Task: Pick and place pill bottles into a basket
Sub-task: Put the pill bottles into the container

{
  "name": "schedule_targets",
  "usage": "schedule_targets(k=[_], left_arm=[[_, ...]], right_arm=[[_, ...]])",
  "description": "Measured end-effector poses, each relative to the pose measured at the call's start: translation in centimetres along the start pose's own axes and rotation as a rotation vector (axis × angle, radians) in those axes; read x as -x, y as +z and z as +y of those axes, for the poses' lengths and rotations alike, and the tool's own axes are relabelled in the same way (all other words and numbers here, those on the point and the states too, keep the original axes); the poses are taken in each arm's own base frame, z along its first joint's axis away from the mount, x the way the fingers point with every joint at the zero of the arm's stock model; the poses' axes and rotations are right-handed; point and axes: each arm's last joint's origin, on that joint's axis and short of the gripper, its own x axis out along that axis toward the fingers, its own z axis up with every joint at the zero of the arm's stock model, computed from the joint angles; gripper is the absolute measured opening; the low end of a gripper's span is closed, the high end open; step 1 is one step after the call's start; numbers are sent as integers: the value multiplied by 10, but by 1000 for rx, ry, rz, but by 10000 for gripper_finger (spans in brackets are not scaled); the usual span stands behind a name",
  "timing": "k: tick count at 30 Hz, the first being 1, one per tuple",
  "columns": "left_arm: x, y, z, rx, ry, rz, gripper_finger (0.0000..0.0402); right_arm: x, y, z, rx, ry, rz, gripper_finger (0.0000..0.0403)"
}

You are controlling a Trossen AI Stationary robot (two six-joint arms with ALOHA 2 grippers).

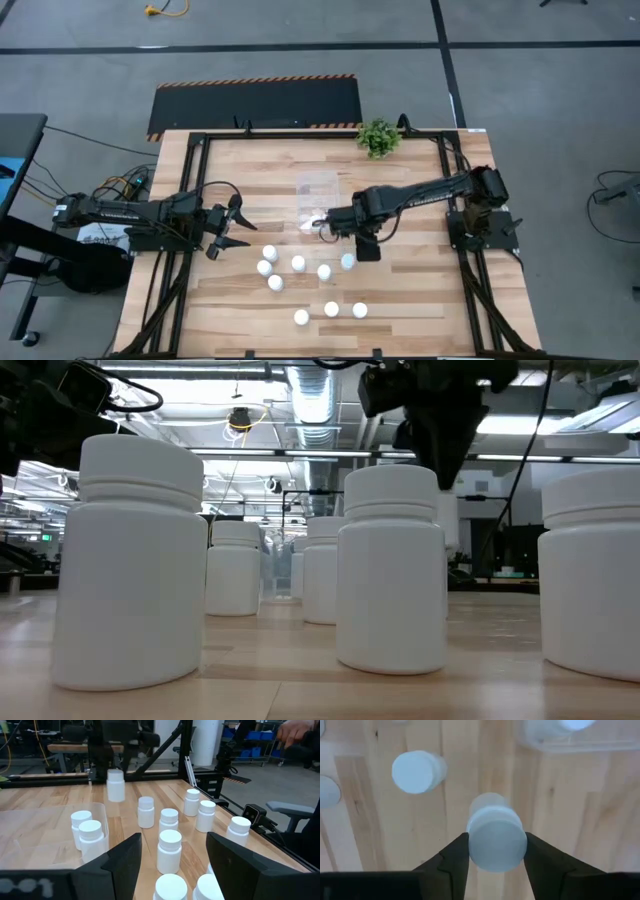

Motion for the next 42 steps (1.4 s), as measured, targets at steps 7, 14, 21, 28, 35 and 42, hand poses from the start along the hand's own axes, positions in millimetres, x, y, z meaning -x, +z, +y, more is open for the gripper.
schedule_targets(k=[7,14,21,28,35,42], left_arm=[[0,0,0,0,0,0,211],[0,0,0,-1,0,0,211],[0,0,0,-1,0,-1,211],[0,0,0,-1,0,-1,211],[0,0,0,1,0,-1,211],[0,0,0,6,0,-1,211]], right_arm=[[22,5,-25,-19,-5,-39,176],[37,9,-45,4,-12,-89,152],[45,11,-59,10,-21,-128,170],[45,11,-69,33,-28,-136,157],[46,13,-77,44,-38,-165,159],[46,14,-85,43,-49,-194,164]])
